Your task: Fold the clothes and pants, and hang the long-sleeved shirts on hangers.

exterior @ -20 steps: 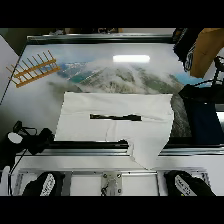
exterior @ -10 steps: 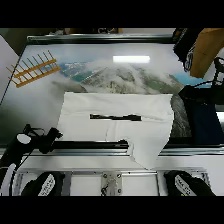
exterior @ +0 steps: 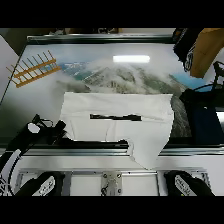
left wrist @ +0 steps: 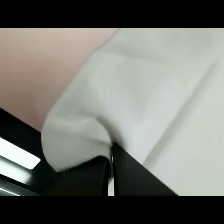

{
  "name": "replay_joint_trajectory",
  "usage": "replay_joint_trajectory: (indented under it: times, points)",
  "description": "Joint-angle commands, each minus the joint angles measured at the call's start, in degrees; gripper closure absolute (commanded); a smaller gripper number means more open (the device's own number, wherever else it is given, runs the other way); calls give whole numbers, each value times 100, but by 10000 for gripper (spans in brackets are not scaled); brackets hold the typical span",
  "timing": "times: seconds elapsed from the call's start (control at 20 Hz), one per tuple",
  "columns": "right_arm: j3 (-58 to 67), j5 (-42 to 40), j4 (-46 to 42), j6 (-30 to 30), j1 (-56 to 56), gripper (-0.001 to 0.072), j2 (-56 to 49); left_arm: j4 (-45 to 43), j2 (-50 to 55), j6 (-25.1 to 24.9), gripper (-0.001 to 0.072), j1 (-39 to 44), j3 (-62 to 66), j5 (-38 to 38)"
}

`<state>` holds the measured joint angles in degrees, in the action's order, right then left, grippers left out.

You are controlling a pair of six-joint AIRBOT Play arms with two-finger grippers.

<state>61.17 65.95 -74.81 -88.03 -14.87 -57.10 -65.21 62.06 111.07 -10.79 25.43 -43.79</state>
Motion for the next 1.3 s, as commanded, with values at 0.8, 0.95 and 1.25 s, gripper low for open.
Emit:
replay_joint_trajectory:
  times: [0.8,0.95,1.25]
  points:
    - [-4000,-168,1156,50,-393,178,28,22,-1021,-225,700,127,61,-116]
    - [-4000,-345,1408,-79,81,181,28,22,-1021,-225,700,127,61,-118]
    - [-4000,-376,1427,-136,605,298,-15,22,-1021,-225,700,127,61,-122]
